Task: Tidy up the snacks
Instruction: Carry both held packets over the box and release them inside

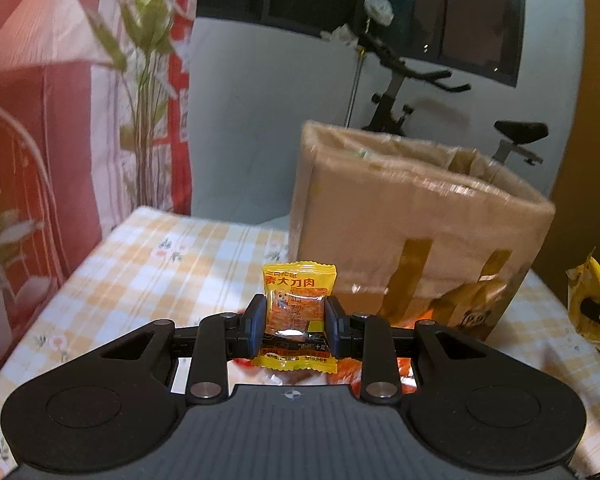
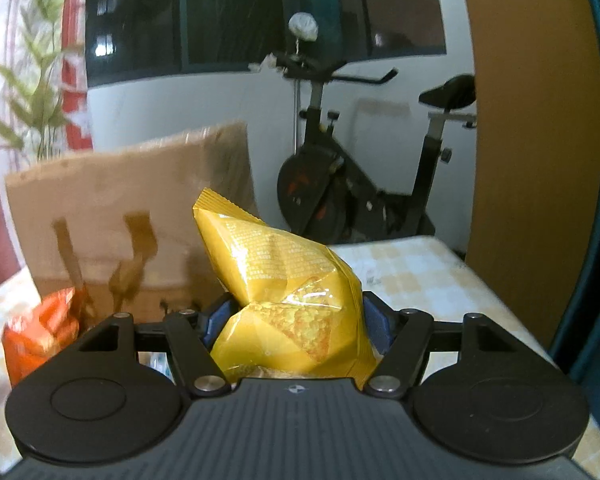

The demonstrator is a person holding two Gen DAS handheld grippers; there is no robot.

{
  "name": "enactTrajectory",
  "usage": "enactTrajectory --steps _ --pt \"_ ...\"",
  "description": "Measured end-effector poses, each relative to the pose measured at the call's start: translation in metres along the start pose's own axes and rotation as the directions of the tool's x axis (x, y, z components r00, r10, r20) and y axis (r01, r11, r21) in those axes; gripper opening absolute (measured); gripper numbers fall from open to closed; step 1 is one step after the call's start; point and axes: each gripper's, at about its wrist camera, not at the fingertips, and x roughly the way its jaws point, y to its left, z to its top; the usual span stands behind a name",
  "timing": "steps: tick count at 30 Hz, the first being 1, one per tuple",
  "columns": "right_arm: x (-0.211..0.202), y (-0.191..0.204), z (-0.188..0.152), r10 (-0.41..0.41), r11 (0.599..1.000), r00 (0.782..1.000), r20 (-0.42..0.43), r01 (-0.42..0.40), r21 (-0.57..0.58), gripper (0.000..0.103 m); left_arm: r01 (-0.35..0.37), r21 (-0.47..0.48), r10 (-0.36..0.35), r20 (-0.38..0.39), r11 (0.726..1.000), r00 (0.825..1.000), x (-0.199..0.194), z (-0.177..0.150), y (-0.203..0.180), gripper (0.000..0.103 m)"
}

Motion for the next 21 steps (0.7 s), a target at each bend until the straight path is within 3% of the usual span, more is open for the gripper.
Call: enactTrajectory --steps 7,13,21 --pt "-0.012 0.0 0.036 0.01 1.0 0.995 0.101 -0.008 -0.021 0.069 0.053 0.044 -0.056 0.083 0.998 0.995 -0.006 0.034 -0.016 0.032" --pt "-0.012 0.005 0.083 0.051 0.999 0.974 0.222 -0.049 -0.014 0.069 0.11 0.048 -0.116 0.145 0.993 0.983 0.008 0.066 -0.031 0.032" --pt "0.021 0.029 0.144 0.167 0.983 0.943 0.286 -0.18 0.019 0.069 0.228 0.062 -0.236 0.187 0.972 0.954 0.047 0.108 -0.058 0.033"
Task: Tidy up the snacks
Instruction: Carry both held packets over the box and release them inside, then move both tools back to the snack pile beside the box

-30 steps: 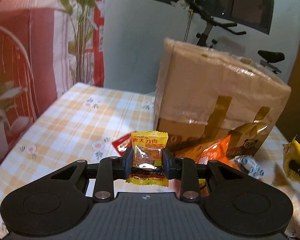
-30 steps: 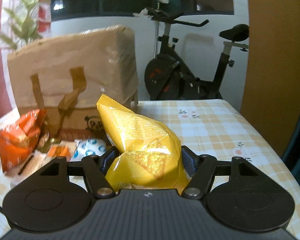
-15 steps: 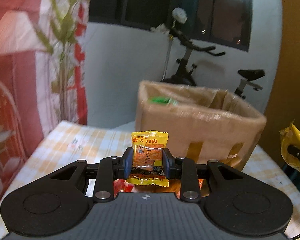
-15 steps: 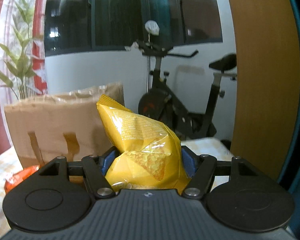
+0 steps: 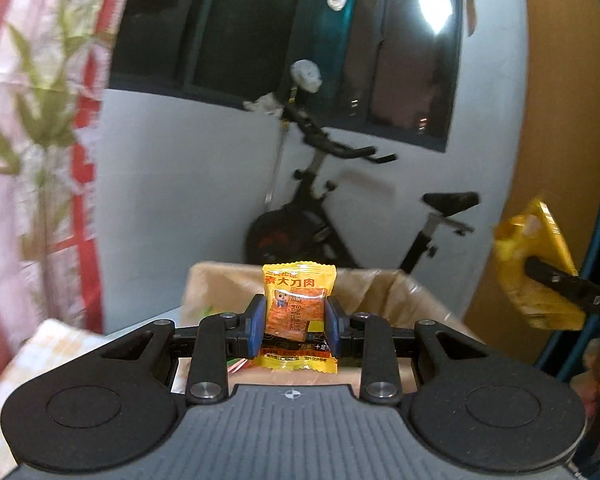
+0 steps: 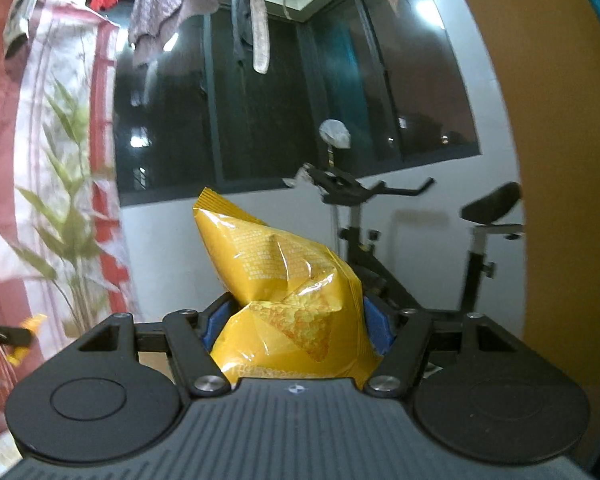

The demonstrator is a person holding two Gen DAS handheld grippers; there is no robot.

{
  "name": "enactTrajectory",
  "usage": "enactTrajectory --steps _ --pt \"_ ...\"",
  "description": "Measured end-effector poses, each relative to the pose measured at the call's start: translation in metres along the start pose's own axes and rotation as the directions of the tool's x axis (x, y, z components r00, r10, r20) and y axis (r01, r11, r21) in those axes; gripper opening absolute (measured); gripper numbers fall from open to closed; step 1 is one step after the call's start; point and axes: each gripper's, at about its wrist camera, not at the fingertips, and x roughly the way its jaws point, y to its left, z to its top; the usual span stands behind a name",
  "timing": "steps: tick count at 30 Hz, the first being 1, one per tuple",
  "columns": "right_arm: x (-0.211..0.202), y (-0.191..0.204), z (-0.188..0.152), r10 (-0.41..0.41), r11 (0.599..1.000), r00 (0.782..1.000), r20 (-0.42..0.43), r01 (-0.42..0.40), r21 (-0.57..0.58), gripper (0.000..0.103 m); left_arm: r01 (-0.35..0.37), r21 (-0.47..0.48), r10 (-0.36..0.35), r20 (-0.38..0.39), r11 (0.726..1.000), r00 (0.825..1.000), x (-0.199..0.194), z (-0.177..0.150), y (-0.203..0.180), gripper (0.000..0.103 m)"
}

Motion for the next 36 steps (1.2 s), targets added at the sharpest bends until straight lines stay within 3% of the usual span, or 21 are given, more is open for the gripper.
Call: enactTrajectory --steps 5,12,17,19,21,28,36 --pt "0.035 0.022 0.009 0.121 0.993 0.993 -0.019 -0.12 0.007 0.069 0.037 -0.003 -0.038 -0.048 0.999 0.998 0.046 0.01 -0.005 0.033" --pt "0.086 0.037 -0.001 0.198 0.978 0.971 -0.134 -0.188 0.086 0.069 0.023 -0.048 -0.028 -0.108 0.999 0.994 0.082 0.0 0.002 0.033" --pt "0.105 0.038 -0.017 0.168 0.983 0.962 -0.217 -0.146 0.112 0.069 0.01 -0.047 -0.017 -0.148 0.999 0.989 0.094 -0.009 0.006 0.037" --pt "0.107 0.038 -0.024 0.154 0.986 0.958 -0.241 -0.133 0.1 0.069 0.003 -0.058 -0.011 -0.149 0.998 0.989 0.093 -0.011 0.01 0.052" --pt "0.108 0.038 -0.028 0.137 0.99 0.955 -0.265 -0.122 0.071 0.07 -0.011 -0.063 0.002 -0.152 0.998 0.988 0.091 -0.011 0.013 0.055" --pt "0.097 0.037 -0.036 0.09 0.996 0.957 -0.274 -0.083 0.035 0.085 -0.046 -0.078 0.033 -0.16 0.996 0.987 0.074 -0.008 0.021 0.059" --pt "0.073 0.039 -0.038 0.083 0.996 0.961 -0.262 -0.091 -0.018 0.085 -0.067 -0.013 0.064 -0.158 0.998 0.985 0.038 -0.013 0.021 0.059"
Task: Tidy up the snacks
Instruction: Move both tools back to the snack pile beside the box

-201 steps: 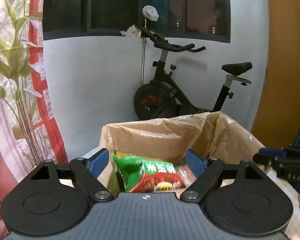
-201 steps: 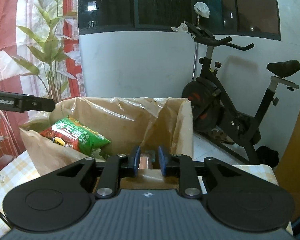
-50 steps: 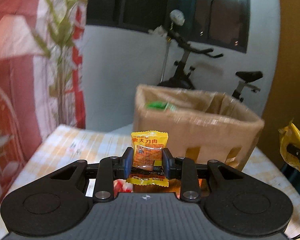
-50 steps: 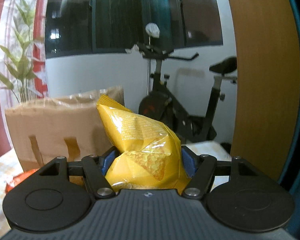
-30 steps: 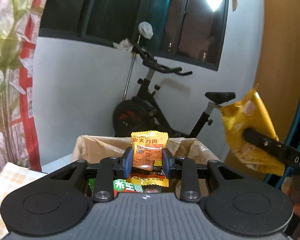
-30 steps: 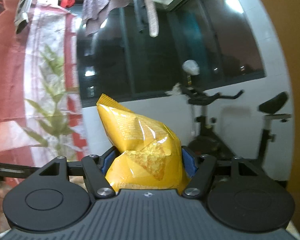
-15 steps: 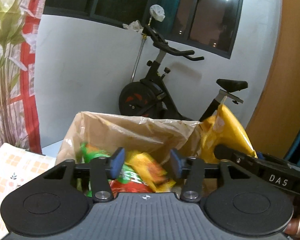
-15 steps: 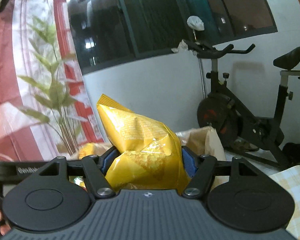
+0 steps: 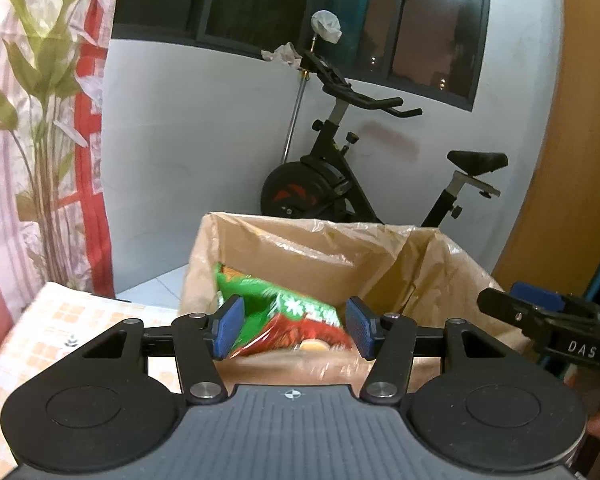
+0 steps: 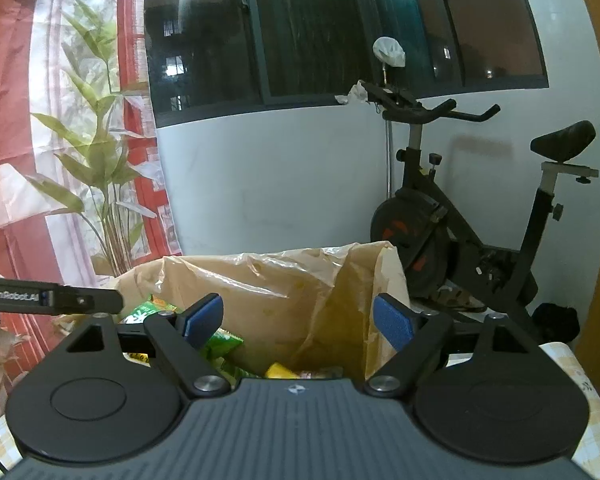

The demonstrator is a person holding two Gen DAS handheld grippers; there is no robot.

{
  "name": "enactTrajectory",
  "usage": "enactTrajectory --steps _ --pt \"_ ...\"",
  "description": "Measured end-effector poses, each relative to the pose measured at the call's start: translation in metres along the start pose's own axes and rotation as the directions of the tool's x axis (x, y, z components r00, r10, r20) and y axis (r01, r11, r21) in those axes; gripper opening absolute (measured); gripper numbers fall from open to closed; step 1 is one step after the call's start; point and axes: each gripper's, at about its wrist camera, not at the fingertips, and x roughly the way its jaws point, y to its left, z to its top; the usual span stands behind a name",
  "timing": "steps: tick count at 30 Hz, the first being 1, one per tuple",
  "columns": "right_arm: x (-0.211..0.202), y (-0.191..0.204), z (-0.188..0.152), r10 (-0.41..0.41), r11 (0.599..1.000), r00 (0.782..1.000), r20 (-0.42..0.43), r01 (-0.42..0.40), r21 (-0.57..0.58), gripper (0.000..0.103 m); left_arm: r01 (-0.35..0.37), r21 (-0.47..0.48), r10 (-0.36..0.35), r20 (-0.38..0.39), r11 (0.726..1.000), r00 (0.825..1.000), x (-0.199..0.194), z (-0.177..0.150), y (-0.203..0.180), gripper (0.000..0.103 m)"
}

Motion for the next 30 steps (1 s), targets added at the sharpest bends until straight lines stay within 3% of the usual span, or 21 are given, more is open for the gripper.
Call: enactTrajectory --steps 8,18,30 --pt "-0.028 0.008 -0.017 0.024 0.993 0.999 -0.024 -0.026 -0.117 0.085 -0.034 0.002 0.034 -0.004 0.999 0.999 -0.041 -0.02 0.02 0.059" --pt "-0.057 0.003 -0.041 0.009 0.997 0.999 -0.044 -0.013 -0.079 0.085 -0.078 -0.019 0.078 -0.015 0.997 0.997 -0.074 -0.049 0.044 0.059" --pt "-0.066 0.002 -0.083 -0.016 0.997 0.991 -0.132 0.006 -0.073 0.085 -0.134 -0.105 0.125 -0.089 0.985 0.988 -0.076 -0.091 0.058 0.059"
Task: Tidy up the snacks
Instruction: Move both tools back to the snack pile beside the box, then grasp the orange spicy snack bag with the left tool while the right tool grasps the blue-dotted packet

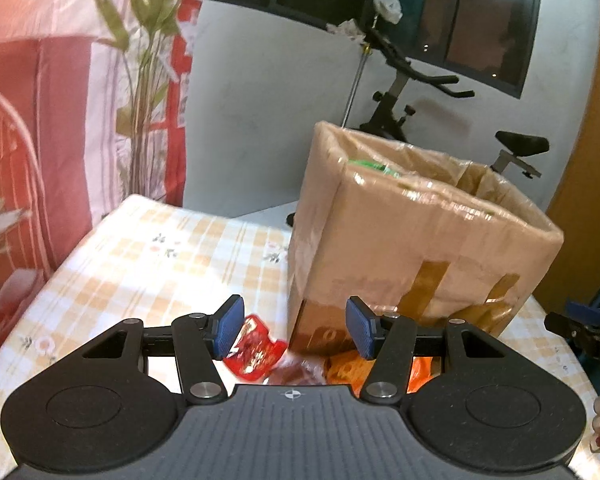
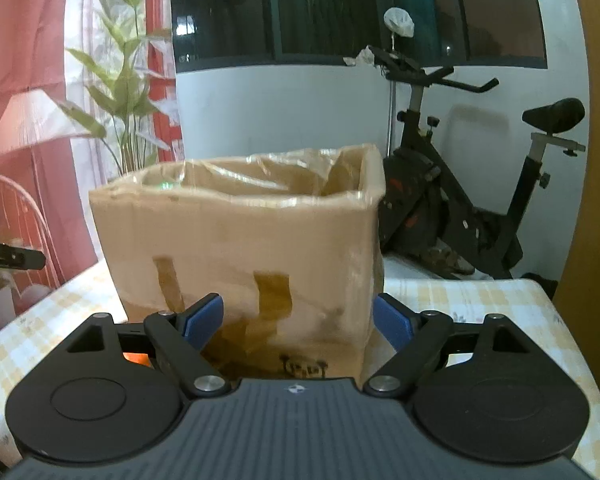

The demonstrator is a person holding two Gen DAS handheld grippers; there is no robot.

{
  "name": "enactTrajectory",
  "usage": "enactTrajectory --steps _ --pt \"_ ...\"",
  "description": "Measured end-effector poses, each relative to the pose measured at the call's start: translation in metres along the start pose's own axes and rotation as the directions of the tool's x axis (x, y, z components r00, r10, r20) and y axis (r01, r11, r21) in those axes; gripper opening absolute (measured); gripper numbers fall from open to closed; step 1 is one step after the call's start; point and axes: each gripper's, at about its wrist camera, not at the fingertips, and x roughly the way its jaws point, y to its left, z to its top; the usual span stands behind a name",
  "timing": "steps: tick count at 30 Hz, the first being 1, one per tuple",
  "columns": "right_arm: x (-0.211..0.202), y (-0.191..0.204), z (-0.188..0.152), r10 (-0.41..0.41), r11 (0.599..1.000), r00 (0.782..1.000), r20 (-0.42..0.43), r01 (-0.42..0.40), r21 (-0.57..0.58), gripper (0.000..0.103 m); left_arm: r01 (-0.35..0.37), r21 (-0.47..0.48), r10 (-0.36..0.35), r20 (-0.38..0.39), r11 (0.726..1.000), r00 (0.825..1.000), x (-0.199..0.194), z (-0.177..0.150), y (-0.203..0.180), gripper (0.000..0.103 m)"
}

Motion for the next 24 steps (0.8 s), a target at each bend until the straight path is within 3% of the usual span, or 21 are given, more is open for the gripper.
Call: enactTrajectory --steps 7,14,18,24 --pt "-0.001 -0.002 -0.025 -0.01 1.0 0.999 -0.049 0.01 0.013 0.084 -0.003 -0.007 0.003 -0.029 1.0 1.0 -0.002 -0.02 -0.004 0.059" --pt "0.001 0.004 -0.048 -0.015 1.0 0.995 -0.098 0.017 0.017 0.083 0.042 -0.012 -0.043 -0.092 0.999 0.995 0.009 -0.036 -0.018 0.06" --pt "0.001 0.009 -0.06 -0.004 1.0 0.993 -0.12 0.007 0.024 0.083 0.096 0.0 -0.095 -0.106 0.995 0.99 0.015 -0.04 -0.034 0.073" --pt "0.002 0.01 -0.069 0.003 0.999 0.989 -0.145 0.001 0.033 0.083 0.146 0.088 -0.13 -0.165 0.985 0.978 0.043 -0.036 -0.066 0.079"
